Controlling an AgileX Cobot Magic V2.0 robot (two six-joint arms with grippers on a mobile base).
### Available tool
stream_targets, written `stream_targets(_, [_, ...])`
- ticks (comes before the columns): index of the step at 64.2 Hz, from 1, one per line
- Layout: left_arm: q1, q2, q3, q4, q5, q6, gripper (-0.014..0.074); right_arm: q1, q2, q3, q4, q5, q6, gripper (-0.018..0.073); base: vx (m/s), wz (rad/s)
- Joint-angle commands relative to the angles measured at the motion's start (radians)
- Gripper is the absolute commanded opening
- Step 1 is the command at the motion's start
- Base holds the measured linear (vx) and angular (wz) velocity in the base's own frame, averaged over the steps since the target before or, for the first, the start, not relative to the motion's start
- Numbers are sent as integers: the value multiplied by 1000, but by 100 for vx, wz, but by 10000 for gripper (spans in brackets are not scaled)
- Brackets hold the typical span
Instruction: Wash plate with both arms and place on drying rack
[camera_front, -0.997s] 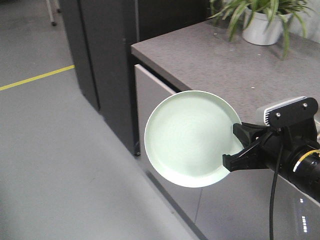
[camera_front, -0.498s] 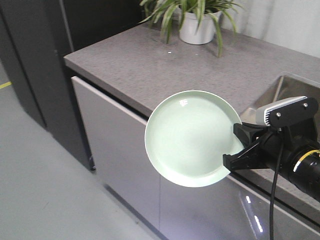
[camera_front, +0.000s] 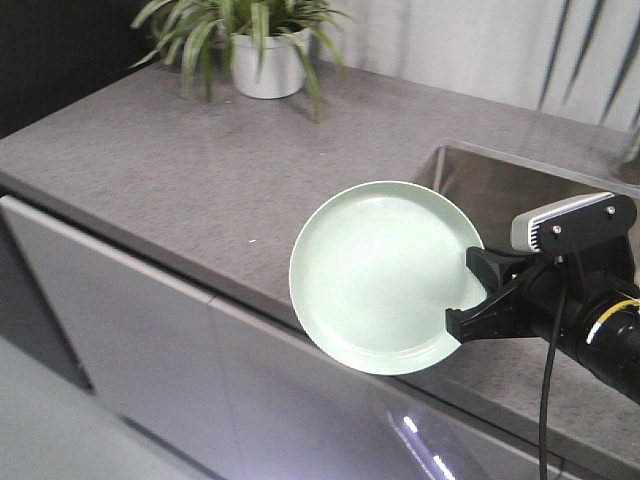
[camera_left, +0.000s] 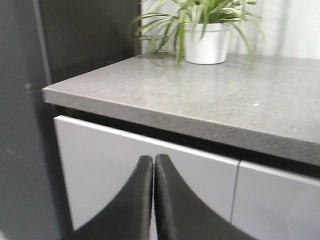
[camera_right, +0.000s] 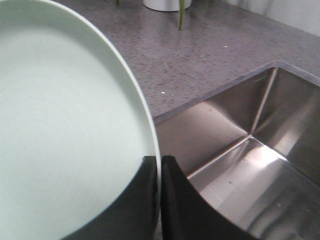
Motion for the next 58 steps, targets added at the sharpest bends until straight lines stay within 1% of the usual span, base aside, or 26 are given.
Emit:
stream_targets(1, [0, -16, 16, 0, -73, -11, -2, -3, -23, -28, -8, -82, -2, -5, 12, -45])
stream_targets(32, [0, -16, 16, 0, -73, -11, -2, -3, -23, -28, -8, -82, -2, -5, 11, -43])
stream_targets(58, [0, -16, 16, 0, -73, -11, -2, -3, -23, -28, -8, -82, -2, -5, 9, -34])
